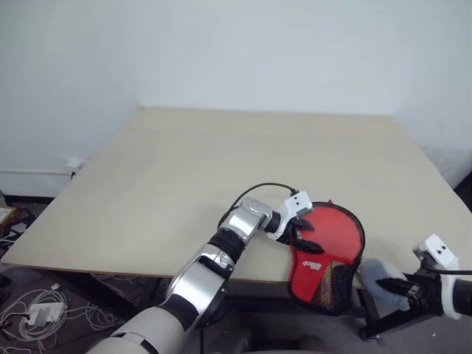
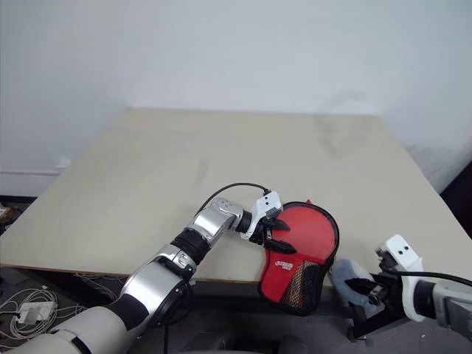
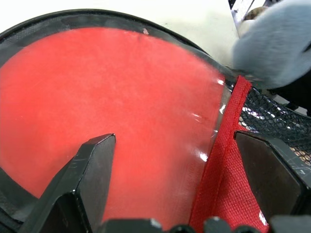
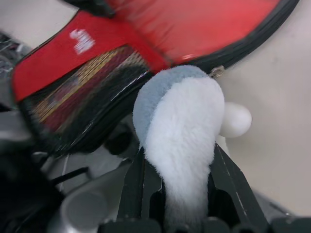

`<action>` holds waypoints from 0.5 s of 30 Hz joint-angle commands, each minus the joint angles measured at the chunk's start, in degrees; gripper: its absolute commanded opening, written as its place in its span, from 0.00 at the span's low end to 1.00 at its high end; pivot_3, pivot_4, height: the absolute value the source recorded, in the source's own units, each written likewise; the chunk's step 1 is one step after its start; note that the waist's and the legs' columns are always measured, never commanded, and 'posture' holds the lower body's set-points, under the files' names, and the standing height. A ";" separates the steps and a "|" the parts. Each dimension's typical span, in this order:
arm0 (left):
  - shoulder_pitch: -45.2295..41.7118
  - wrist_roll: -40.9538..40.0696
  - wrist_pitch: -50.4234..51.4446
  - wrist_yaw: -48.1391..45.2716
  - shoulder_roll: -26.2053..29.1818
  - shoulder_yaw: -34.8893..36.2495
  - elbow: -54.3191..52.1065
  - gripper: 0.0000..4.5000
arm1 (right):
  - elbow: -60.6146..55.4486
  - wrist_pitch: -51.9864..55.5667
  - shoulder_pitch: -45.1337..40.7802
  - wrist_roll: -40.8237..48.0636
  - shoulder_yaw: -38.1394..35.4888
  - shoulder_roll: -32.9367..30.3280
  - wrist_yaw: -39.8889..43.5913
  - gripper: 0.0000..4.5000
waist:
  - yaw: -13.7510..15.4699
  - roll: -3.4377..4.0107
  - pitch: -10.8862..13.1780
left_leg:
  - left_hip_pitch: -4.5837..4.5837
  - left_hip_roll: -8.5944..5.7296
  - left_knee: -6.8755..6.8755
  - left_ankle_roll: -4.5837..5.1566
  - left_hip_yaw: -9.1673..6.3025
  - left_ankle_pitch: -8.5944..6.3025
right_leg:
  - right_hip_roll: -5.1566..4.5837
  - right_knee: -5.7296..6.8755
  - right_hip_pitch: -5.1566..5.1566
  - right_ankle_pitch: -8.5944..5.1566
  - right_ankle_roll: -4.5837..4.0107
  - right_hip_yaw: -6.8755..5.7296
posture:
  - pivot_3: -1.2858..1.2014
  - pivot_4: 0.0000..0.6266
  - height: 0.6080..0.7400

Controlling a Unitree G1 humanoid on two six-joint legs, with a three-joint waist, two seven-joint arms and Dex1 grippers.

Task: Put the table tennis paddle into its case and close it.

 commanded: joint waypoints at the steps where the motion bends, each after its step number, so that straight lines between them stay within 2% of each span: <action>1: 3.65 3.67 4.37 1.04 1.51 -3.95 6.32 0.92 | -3.34 -3.22 3.66 0.69 -4.87 -1.96 5.15 0.08 | 0.00 -0.03 0.01 | 0.00 0.00 0.00 0.01 0.00 -0.01 | 0.00 0.00 0.01 -0.02 0.02 -0.01 | 0.52 0.00 1.00; 5: 3.41 3.77 3.56 1.22 1.38 -3.86 7.47 0.92 | -7.28 -4.52 8.13 1.32 -5.27 -2.01 7.64 0.08 | 0.01 -0.04 0.02 | 0.02 0.01 0.01 0.01 0.00 -0.03 | 0.00 -0.01 0.06 -0.03 0.04 0.00 | 0.52 0.00 1.00; 11: 3.47 3.87 2.31 1.77 0.92 -3.62 9.21 0.92 | -16.35 -5.40 16.81 0.35 -0.14 -1.84 8.24 0.08 | 0.39 -0.06 0.02 | 0.04 0.01 0.01 0.04 0.00 -0.11 | -0.02 -0.01 0.11 -0.14 0.19 0.00 | 0.52 0.00 1.00; 15: 3.41 3.75 1.67 2.13 0.73 -3.19 10.46 0.92 | -18.04 -7.29 20.93 -0.88 -0.12 -1.34 8.71 0.08 | 0.34 -0.15 0.02 | 0.17 0.01 0.05 0.14 0.00 -0.21 | -0.02 -0.10 0.56 -0.28 0.10 0.04 | 0.52 0.00 1.00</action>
